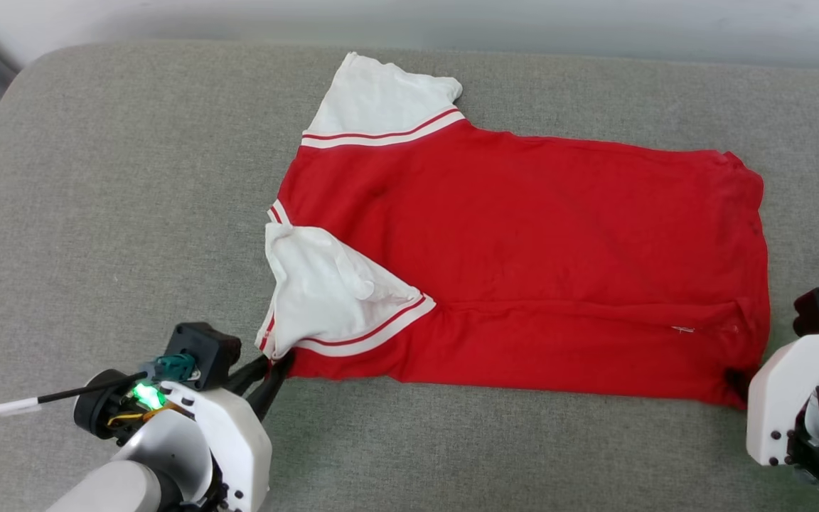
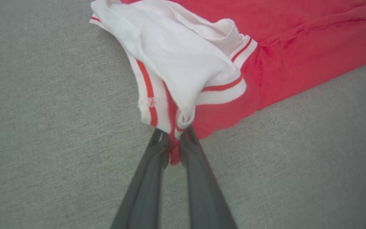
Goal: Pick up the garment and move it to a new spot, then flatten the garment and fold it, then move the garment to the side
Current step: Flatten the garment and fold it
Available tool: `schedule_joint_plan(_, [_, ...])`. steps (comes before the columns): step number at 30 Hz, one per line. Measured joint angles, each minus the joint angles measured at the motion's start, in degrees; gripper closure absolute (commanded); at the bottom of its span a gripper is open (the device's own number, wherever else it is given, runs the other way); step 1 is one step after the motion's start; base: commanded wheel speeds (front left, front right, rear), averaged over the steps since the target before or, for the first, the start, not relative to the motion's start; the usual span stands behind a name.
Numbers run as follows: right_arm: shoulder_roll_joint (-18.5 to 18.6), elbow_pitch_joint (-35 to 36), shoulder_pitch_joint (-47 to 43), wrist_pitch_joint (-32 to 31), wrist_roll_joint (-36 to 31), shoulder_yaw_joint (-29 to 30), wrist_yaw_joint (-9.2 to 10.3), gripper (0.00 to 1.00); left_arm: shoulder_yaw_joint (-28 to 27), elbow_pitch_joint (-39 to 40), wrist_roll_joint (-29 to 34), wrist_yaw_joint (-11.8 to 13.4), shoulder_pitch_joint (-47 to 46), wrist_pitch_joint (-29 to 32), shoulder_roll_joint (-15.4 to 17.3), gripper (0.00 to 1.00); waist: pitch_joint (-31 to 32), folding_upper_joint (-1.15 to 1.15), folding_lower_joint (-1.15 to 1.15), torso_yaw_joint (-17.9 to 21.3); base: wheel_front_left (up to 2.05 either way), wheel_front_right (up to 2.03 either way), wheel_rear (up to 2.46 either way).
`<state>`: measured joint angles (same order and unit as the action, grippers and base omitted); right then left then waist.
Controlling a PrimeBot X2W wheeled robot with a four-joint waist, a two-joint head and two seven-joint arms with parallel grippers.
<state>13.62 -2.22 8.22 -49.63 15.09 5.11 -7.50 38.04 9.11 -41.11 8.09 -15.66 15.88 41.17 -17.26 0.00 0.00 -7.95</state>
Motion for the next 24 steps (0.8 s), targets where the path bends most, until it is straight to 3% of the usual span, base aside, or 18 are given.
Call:
schedule_joint_plan(8, [4.04, -0.71, -1.55, 0.68, 3.31, -1.87, -0.04, 1.0, 1.16, -1.41, -0.55, 0.58, 2.76, 2.34, 2.07, 1.0, 3.2, 0.0, 0.01, 1.09, 0.0, 0.0, 0.0])
schedule_joint_plan(17, [11.67, 7.09, -9.5, -5.8, 7.91, -1.05, -0.03, 1.0, 3.3, 1.46, -4.03, 1.18, 9.72, 5.39, 4.34, 1.0, 7.22, 0.0, 0.01, 2.94, 0.0, 0.0, 0.0])
schedule_joint_plan(24, [10.33, 8.84, -13.19, -7.2, 8.09, 1.18, -0.03, 1.0, 5.75, 0.74, -4.04, 0.93, 11.24, 6.32, 3.25, 1.0, 6.75, 0.0, 0.0, 3.75, 0.0, 0.0, 0.0])
